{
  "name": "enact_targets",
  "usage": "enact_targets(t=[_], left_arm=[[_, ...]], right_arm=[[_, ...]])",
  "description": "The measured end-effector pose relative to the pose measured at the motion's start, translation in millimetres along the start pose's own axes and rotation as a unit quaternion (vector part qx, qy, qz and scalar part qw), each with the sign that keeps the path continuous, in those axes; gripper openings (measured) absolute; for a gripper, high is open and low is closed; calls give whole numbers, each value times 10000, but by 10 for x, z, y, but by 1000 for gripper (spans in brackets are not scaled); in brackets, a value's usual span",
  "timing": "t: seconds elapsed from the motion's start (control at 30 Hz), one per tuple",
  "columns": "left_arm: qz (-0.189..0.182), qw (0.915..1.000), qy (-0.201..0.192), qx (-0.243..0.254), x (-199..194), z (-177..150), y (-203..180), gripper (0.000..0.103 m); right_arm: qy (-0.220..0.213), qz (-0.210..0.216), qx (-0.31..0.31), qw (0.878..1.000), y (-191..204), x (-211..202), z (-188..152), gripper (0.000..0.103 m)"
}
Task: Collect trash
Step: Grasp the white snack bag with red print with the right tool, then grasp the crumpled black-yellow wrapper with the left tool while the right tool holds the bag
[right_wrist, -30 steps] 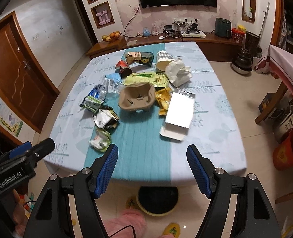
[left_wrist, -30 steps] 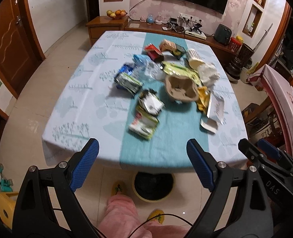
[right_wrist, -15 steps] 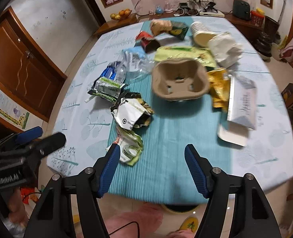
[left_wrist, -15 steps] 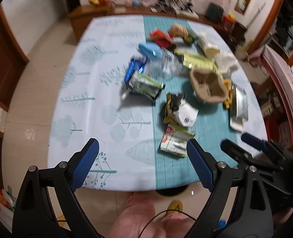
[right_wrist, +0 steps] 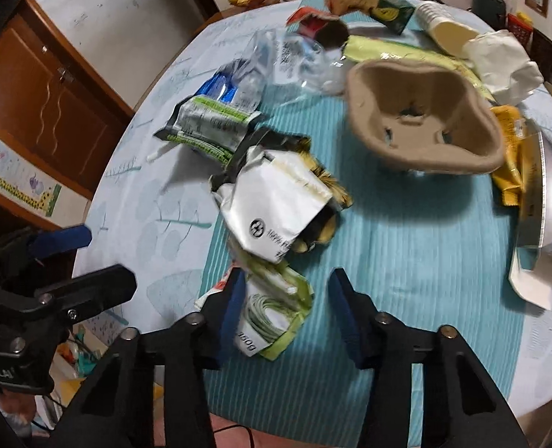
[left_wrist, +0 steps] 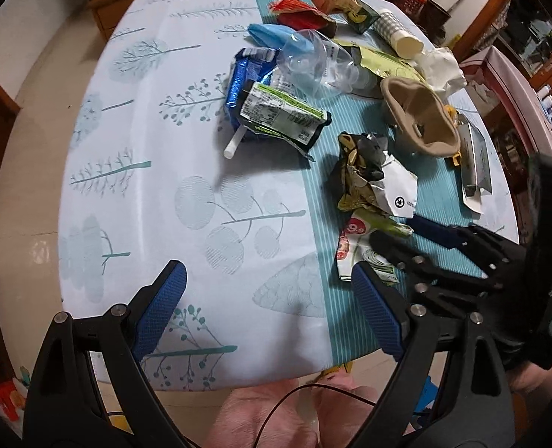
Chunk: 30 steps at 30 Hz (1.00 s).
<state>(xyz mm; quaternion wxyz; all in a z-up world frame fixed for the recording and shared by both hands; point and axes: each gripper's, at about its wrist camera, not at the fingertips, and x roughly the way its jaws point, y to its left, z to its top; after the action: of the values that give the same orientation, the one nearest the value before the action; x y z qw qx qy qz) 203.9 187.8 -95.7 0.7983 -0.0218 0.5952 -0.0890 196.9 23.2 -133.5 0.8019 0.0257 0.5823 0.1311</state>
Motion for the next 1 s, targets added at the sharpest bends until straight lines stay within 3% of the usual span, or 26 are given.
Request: enact_targets(t=[0.1,0.3,0.6,1.0], left_arm=[[-54,9999,14,86,21,11,-31,89],[-124,9998,27,180,30,49,-75,89],[-375,9990,71,228,74,198,-226,89],[-542,9970,273,475,330,495,-635,88]], right_arm=[[68,76,-77,9999,39,14,-28,19],[190,198,42,9996,38,-101,-129,8],[106,-148,601,9980,-258,-466,-316,7],[-402,-694,1483,9857,-696,-905,-471,6]])
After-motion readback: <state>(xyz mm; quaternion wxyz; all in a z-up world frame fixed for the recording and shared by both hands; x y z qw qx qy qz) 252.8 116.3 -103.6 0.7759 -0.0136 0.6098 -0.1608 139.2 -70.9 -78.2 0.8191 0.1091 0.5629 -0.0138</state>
